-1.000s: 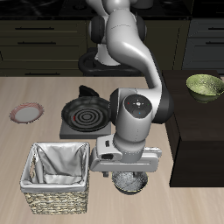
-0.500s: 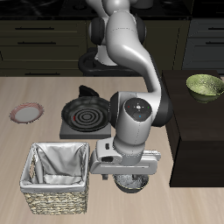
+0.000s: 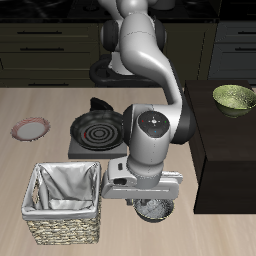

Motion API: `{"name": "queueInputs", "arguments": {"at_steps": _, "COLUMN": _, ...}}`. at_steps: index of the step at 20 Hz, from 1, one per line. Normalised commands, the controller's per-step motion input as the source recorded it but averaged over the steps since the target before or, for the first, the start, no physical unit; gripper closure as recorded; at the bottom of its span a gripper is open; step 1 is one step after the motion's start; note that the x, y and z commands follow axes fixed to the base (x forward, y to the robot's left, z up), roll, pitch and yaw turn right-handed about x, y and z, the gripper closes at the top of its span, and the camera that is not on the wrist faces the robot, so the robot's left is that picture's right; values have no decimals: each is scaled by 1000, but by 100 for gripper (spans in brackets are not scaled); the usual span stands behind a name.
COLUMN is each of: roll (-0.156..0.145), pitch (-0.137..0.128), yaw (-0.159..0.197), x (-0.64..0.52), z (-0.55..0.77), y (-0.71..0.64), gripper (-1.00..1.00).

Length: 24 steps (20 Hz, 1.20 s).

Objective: Place the black bowl on the plate

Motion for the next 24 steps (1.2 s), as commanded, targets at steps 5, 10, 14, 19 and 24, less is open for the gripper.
{"name": "queueInputs", "arguments": {"at_steps": 5, "roll": -3, "pitch": -19, "yaw": -14, "x": 25, "z": 103, "y": -36, "gripper": 100}}
{"name": "queueInputs", "arguments": {"at_steps": 10, "roll": 25, "pitch": -29, "yaw": -26, "x": -22, "z": 216, "y": 156, "gripper": 100}}
{"name": "queueInputs", "arguments": {"at_steps": 14, "roll": 29, "pitch": -27, "yaw": -11, "x": -71, "z": 230, "y": 152, "gripper": 100}}
{"name": "queueInputs", "arguments": {"at_steps": 19, "roll": 22, "pitch": -26, "yaw": -8, "x": -96, "z": 223, "y": 105, "gripper": 100}}
{"name": "queueInputs", "arguments": {"at_steps": 24, "roll": 26, "pitch": -59, "yaw": 12, "x": -251, "z": 402, "y": -5, "gripper": 100}}
